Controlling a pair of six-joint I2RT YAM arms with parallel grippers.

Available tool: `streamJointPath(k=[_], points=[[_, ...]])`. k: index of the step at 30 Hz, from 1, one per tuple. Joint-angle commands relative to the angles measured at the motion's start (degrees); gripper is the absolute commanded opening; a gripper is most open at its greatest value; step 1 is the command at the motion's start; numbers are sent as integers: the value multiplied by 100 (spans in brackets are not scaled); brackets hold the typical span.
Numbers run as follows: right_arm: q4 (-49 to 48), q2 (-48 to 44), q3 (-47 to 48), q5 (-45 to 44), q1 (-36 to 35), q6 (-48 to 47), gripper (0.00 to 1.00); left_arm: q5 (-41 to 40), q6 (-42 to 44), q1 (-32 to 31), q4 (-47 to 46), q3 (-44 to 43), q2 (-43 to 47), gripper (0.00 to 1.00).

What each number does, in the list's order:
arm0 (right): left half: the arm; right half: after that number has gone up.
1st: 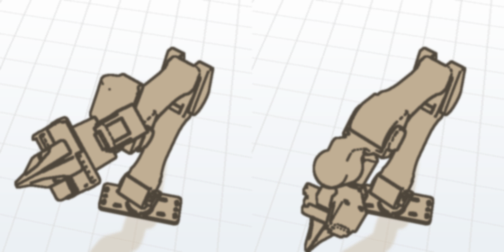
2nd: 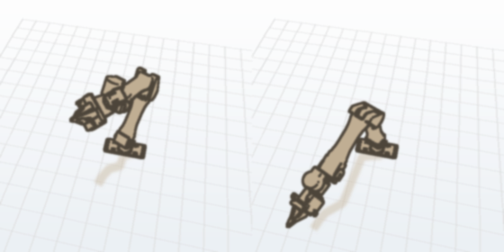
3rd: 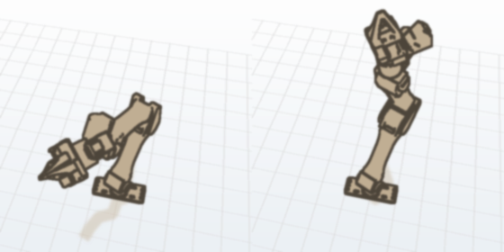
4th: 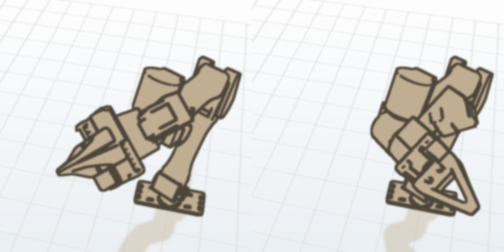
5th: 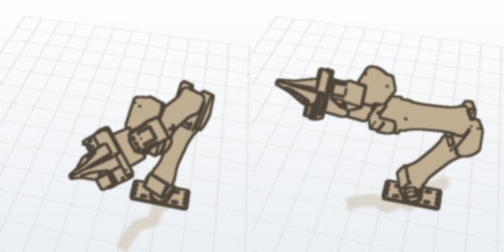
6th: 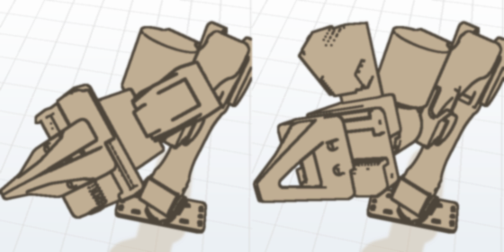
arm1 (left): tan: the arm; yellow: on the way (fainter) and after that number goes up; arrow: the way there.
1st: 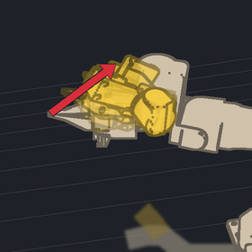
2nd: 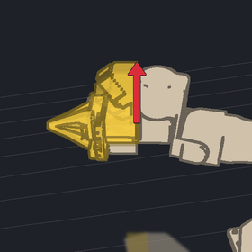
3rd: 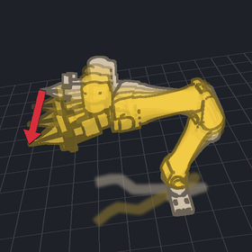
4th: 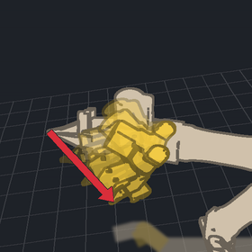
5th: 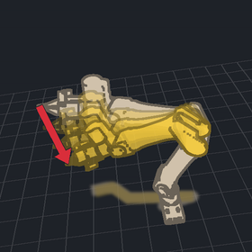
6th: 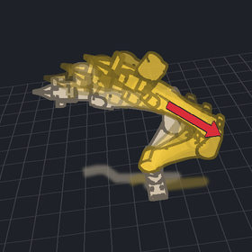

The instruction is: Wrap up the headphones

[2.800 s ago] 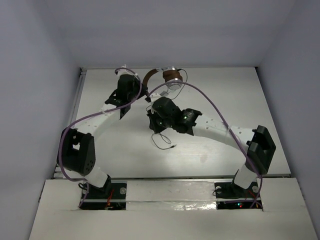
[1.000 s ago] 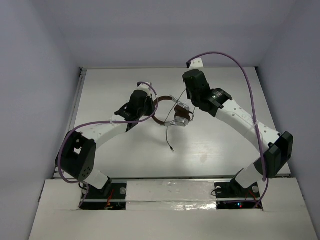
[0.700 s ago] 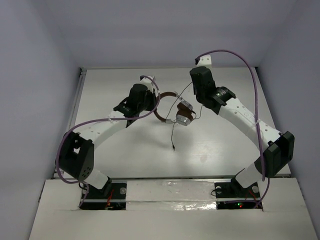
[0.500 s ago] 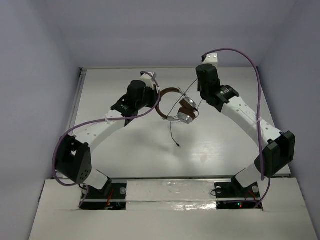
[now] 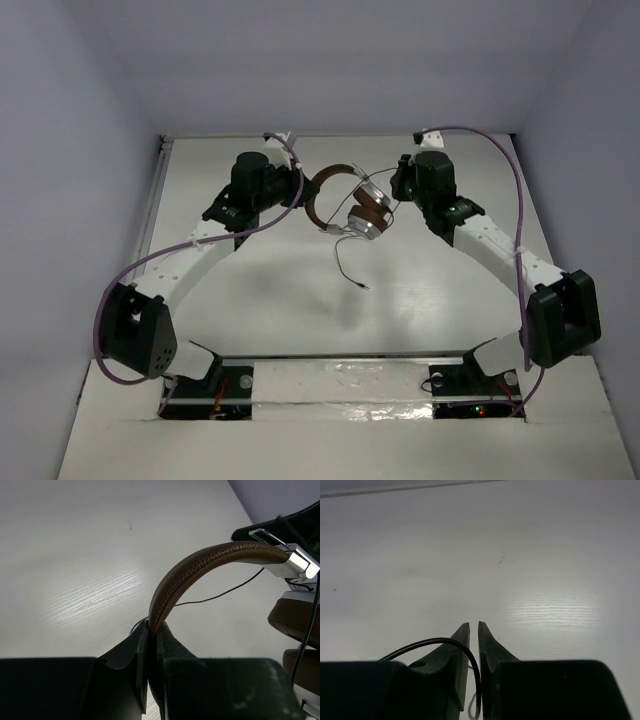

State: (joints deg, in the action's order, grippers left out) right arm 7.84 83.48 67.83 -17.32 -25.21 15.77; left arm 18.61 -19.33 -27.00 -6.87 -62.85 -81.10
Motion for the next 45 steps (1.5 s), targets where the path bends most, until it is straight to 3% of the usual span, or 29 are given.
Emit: streamJointPath(k=[1, 8, 11, 17, 26, 34, 45], points=[[-1844, -288, -628, 1727, 130, 198, 19, 722, -396, 72, -596, -412, 507, 0], [-3858, -105, -1404, 3750, 131, 646, 22, 1169, -746, 318, -612, -518, 586, 0], [-4386, 238, -1509, 4235, 131, 883, 22, 1495, -1142, 546, -894, -456, 657, 0], [-5555, 739, -1765, 4895, 131, 1507, 26, 1294, -1363, 670, -710, -798, 798, 0], [-6014, 1591, -1387, 4775, -158, 1842, 44, 1049, -1547, 670, -543, -1150, 745, 0], [-6610, 2312, -1448, 4465, -467, 2026, 45, 767, -1696, 670, -306, -1739, 710, 0], [-6646, 2743, -1641, 4246, -1020, 1939, 48, 284, -1626, 784, 19, -2222, 657, 0]])
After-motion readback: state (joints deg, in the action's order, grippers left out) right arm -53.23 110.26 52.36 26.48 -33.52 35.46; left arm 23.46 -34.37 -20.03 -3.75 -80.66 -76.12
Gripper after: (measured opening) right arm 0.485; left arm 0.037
